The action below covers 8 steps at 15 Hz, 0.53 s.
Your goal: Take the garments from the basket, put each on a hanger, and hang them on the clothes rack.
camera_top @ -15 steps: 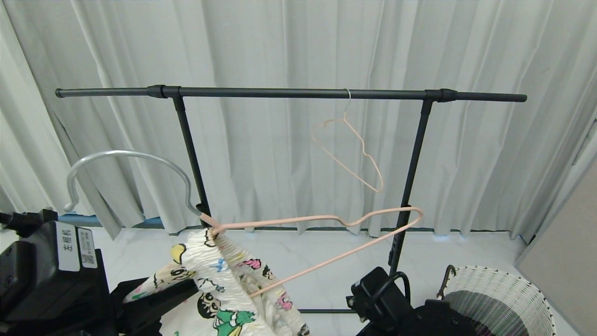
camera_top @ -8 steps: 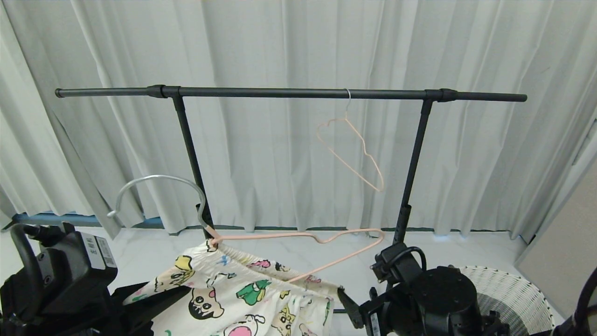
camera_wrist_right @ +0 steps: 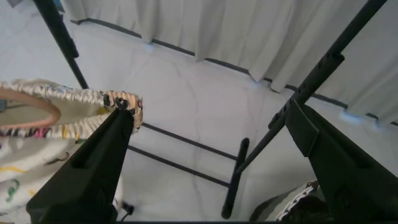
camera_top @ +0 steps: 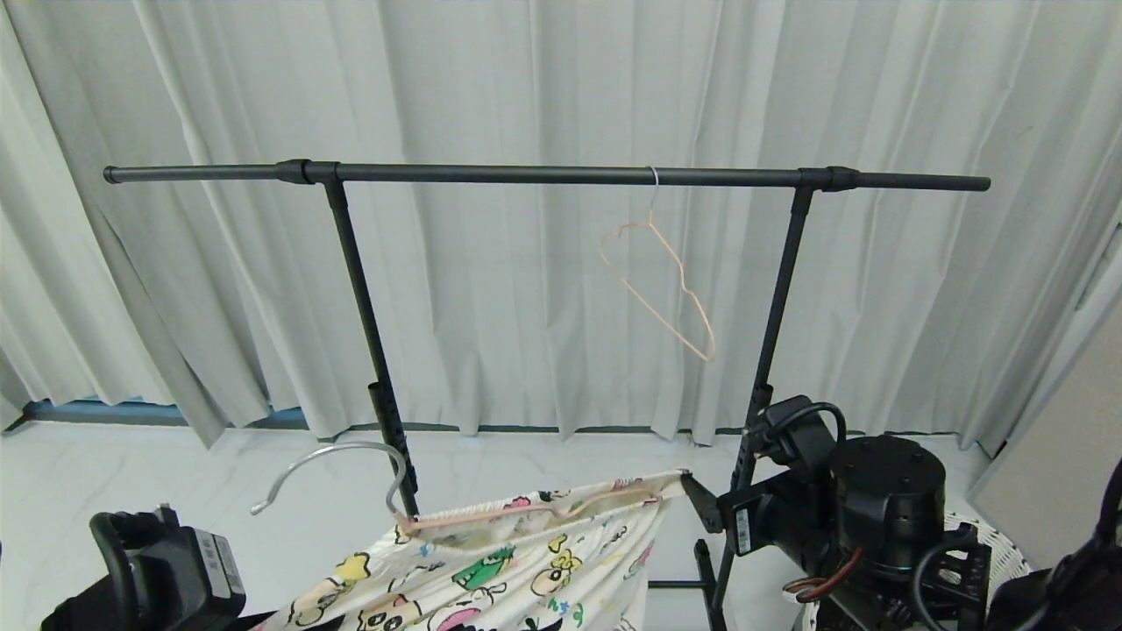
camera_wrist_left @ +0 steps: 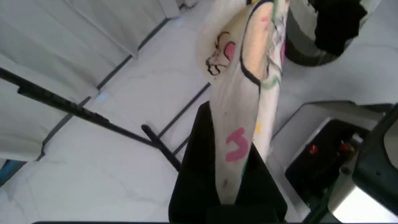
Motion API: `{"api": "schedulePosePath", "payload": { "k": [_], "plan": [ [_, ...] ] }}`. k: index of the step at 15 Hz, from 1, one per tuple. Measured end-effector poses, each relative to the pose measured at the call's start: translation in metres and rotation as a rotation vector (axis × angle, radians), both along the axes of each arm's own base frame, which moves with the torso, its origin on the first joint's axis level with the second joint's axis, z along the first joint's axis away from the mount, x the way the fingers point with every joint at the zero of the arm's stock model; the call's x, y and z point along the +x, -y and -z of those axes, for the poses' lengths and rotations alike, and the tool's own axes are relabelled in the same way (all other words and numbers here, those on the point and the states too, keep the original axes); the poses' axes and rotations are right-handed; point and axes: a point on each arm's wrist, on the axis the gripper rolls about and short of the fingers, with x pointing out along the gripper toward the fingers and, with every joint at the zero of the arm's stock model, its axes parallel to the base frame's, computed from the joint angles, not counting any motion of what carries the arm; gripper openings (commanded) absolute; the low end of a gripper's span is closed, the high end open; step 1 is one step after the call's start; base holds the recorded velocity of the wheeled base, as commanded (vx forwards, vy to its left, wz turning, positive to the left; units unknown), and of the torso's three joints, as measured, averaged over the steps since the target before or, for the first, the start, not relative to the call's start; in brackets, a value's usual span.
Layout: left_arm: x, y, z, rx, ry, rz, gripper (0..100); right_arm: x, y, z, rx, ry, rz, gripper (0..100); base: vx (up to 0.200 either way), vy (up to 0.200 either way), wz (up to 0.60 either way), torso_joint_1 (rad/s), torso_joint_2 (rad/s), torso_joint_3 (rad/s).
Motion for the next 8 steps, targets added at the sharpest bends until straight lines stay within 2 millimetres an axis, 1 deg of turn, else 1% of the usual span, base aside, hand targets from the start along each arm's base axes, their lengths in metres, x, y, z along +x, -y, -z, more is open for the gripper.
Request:
{"api": "schedulePosePath", "payload": {
  "k": [2, 4, 6, 8],
  "plan": [
    [-0.002, -0.002, 0.006, 0.060, -0.040, -0.032, 0, 0.000, 0.002, -0.006, 0.008, 0.018, 0.001, 100, 0.000, 0.000, 0.00, 0.000, 0.00, 0.000],
    [0.003, -0.001, 0.008, 0.110, -0.049, -0.099, 0, -0.001, 0.002, -0.017, 0.025, 0.050, -0.035, 100, 0.000, 0.000, 0.00, 0.000, 0.00, 0.000],
    [0.011, 0.002, 0.005, 0.077, -0.086, -0.187, 0, -0.007, 0.002, -0.032, 0.021, 0.087, -0.095, 100, 0.000, 0.000, 0.00, 0.000, 0.00, 0.000],
    [0.017, 0.005, 0.000, 0.037, -0.102, -0.228, 0, -0.019, 0.003, -0.046, 0.013, 0.107, -0.158, 100, 0.000, 0.000, 0.00, 0.000, 0.00, 0.000]
  ]
}}
